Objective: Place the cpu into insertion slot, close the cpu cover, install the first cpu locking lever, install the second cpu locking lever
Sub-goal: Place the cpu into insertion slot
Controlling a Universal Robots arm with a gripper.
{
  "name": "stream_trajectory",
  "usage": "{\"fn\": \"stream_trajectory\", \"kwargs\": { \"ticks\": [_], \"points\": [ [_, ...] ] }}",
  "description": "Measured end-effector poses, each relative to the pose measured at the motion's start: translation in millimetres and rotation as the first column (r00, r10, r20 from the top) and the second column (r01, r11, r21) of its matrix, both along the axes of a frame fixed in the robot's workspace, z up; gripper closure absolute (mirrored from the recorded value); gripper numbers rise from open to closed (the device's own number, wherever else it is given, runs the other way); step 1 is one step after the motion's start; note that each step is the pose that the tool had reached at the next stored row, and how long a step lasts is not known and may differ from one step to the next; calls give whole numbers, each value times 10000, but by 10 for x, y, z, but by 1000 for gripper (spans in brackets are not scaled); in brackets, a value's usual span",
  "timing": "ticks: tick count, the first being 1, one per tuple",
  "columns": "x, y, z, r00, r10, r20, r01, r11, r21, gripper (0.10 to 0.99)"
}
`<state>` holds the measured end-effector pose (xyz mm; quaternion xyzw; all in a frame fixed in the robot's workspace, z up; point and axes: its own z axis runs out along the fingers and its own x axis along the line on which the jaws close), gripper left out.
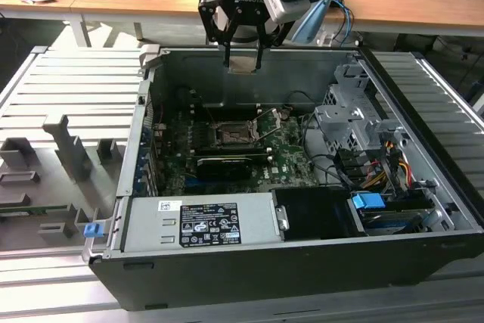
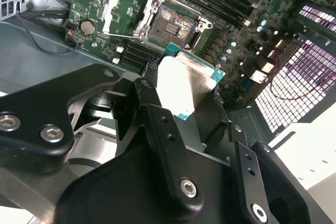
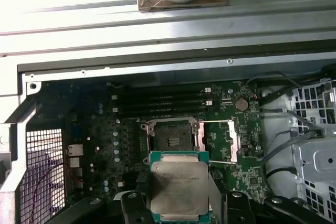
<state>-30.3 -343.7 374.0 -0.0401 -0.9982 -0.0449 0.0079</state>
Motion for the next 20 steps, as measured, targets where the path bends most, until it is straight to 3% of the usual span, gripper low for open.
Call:
{"fn": "stream_trajectory", "kwargs": {
  "ticks": [20],
  "points": [
    [0,0,-3,9996,-276,0,276,9996,0,561]
  ]
}}
